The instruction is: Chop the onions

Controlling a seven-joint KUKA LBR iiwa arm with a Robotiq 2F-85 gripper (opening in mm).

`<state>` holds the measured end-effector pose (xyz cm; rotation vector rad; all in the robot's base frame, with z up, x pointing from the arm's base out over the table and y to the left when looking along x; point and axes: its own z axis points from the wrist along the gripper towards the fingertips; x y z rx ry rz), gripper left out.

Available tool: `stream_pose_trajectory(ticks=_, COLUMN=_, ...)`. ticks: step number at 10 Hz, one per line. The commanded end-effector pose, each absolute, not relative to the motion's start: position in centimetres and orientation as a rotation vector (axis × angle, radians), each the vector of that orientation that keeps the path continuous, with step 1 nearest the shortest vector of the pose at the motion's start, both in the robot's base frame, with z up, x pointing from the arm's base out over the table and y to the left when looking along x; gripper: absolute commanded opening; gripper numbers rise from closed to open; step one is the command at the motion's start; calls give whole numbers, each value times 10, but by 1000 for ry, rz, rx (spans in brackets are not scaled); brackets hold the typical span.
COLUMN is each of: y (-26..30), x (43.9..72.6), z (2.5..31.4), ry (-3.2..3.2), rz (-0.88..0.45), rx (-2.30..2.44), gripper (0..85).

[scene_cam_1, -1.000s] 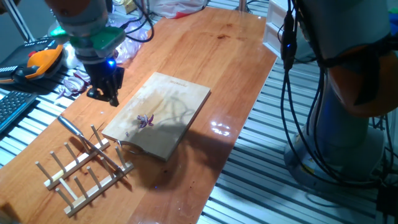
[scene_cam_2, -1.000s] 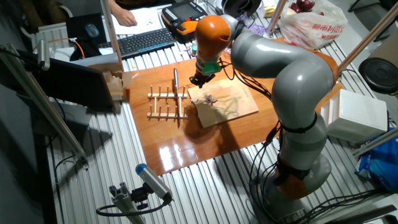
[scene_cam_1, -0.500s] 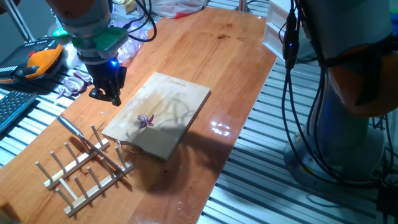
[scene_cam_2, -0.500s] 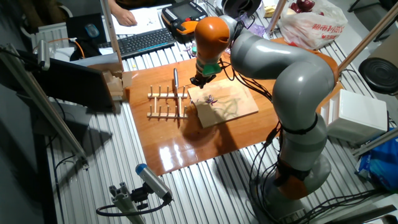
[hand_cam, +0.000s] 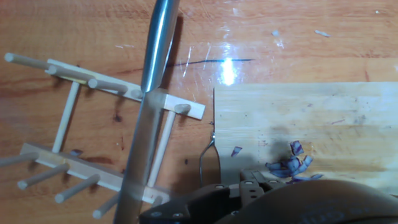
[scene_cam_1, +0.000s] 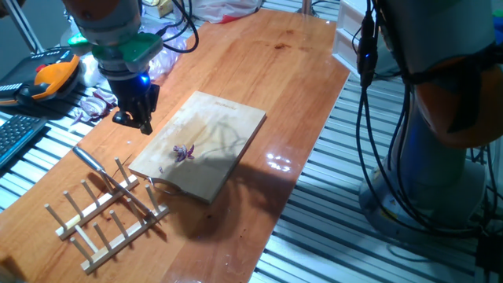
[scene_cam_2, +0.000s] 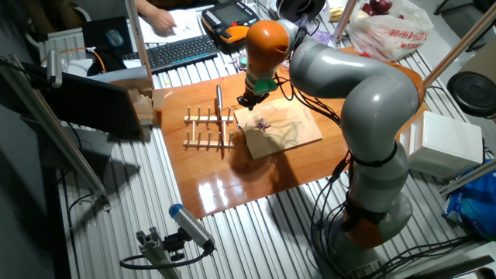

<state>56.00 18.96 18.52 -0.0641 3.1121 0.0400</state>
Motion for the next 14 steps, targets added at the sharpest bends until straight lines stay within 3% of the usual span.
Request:
stream_pose_trajectory(ticks=1, y=192, x=561, z=185, ry=3112, rz=40, rx=-65, gripper=0)
stream_pose_trajectory(ticks=14, y=194, x=563, z=184, ry=3134, rz=7, rx=-90, gripper=0)
